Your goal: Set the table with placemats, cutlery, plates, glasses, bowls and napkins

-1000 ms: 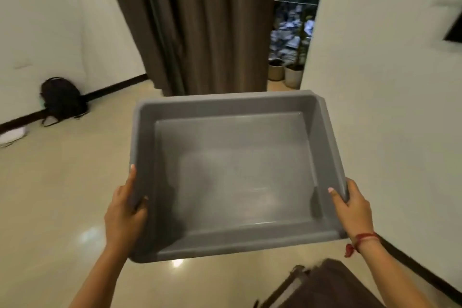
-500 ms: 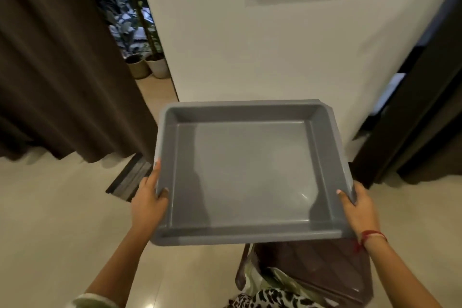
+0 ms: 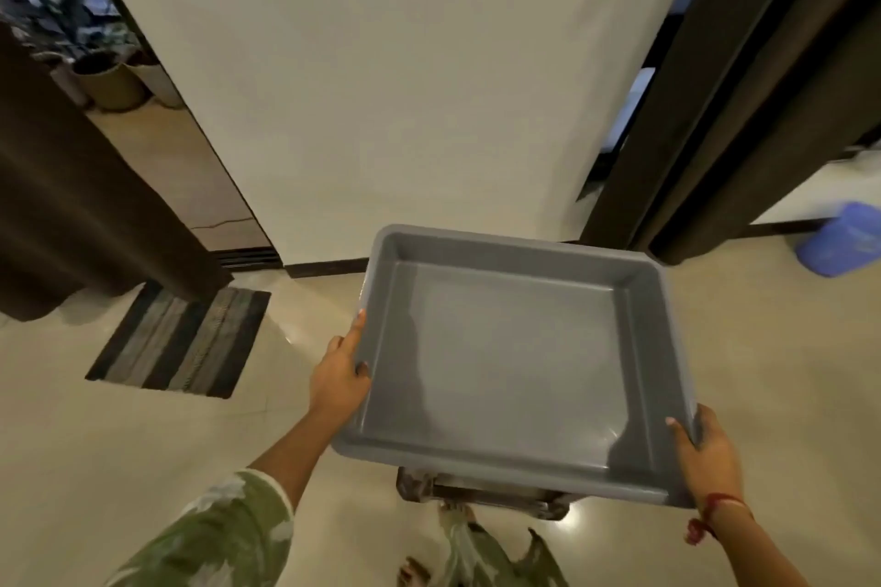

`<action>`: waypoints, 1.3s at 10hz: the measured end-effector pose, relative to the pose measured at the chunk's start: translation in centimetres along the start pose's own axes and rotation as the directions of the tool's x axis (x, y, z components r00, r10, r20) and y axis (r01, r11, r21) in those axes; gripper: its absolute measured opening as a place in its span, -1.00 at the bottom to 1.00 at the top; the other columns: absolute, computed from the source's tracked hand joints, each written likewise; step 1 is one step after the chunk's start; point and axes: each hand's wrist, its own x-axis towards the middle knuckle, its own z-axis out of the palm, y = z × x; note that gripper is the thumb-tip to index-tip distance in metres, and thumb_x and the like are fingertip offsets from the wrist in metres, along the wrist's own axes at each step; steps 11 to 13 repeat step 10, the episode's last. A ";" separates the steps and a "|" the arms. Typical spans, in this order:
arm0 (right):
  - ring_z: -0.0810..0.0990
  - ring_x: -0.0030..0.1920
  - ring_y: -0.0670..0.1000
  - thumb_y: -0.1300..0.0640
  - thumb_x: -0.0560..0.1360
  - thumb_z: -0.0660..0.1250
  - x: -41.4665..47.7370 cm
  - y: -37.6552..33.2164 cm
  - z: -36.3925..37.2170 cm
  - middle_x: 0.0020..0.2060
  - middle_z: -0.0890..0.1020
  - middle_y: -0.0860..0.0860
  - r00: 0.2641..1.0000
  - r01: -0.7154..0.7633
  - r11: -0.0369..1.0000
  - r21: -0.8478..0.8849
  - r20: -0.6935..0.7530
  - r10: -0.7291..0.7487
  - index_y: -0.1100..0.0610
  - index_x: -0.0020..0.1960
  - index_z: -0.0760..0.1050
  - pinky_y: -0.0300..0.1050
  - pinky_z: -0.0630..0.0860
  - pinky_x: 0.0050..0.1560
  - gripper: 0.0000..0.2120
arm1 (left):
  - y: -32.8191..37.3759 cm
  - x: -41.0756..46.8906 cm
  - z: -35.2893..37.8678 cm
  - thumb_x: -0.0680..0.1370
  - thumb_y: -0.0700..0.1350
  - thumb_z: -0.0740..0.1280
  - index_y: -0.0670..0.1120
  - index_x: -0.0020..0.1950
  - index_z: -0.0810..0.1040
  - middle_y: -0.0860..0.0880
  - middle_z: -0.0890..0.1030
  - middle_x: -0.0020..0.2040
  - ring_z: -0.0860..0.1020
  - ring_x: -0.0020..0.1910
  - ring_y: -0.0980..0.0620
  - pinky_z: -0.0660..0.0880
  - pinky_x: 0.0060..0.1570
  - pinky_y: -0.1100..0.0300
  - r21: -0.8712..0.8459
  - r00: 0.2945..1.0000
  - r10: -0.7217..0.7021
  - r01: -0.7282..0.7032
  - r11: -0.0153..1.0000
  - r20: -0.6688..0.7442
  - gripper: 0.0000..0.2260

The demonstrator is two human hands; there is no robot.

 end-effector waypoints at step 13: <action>0.39 0.23 0.33 0.13 0.44 0.38 2.7 4.3 6.5 0.29 0.36 0.27 0.998 -0.050 0.954 -0.294 0.019 0.058 0.19 0.41 0.27 0.22 0.40 0.21 -0.41 | 1.5 3.6 9.5 0.51 -0.14 0.37 -0.06 0.55 0.04 -0.17 0.08 0.52 0.20 0.45 -0.27 0.28 0.36 -0.21 0.065 0.971 -0.117 0.106 0.992 0.208 -0.29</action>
